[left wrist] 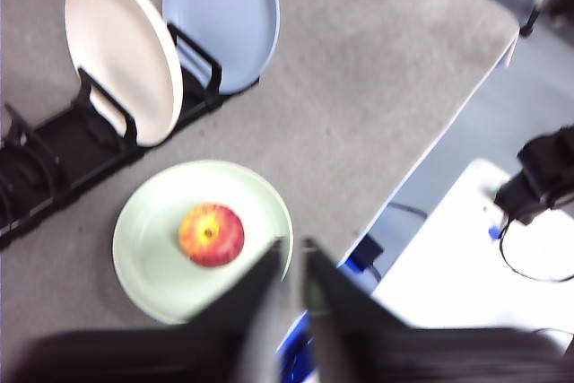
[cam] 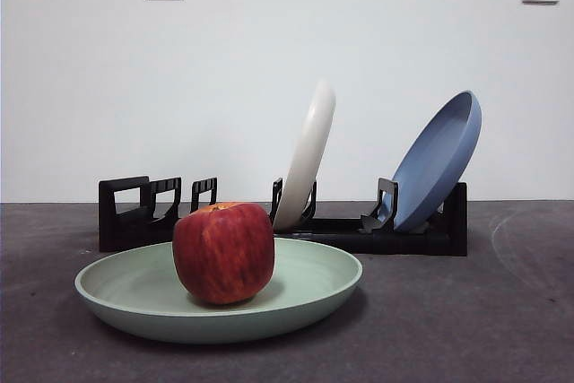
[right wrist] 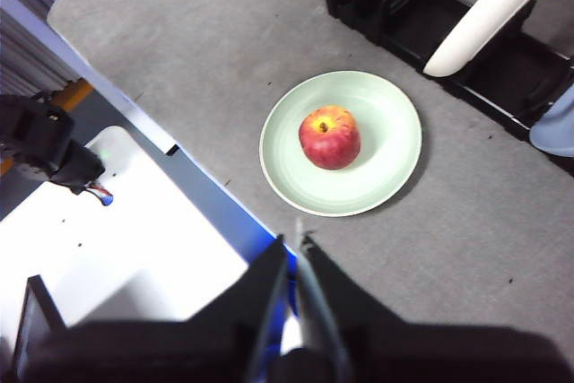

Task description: Take the green plate from the plate rack,put the plate on the table,take the apple from the table,put the apple in the plate

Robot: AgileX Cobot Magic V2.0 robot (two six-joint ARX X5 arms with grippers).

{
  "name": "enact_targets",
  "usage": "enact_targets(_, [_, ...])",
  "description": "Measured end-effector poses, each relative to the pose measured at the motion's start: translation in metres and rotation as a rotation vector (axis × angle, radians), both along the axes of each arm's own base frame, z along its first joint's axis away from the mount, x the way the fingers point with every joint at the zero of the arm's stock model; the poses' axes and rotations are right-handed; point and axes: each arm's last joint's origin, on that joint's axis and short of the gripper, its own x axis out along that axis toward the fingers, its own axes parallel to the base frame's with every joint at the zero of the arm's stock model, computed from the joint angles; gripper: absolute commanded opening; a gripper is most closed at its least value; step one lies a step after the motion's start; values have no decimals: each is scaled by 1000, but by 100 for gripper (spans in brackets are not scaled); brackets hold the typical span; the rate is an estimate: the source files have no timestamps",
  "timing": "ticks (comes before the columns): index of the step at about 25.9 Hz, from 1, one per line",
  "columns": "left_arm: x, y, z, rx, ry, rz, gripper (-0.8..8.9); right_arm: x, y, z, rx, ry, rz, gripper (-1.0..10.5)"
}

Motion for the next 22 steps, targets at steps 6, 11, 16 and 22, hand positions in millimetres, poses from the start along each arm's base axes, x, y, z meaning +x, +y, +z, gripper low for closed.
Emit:
enact_targets(6, [2, -2, -1, 7, 5, 0, -4, 2, -1, 0, -30, -33, -50, -16])
enact_targets(11, [4, -5, -2, 16, 11, 2, -4, 7, 2, -1, -72, -64, -104, -16])
enact_targets(16, [7, -9, -3, 31, 18, 6, -4, 10, 5, -3, -97, -73, -127, -16])
enact_targets(22, [18, -23, -9, 69, 49, 6, -4, 11, 6, -3, -102, -71, -129, -16])
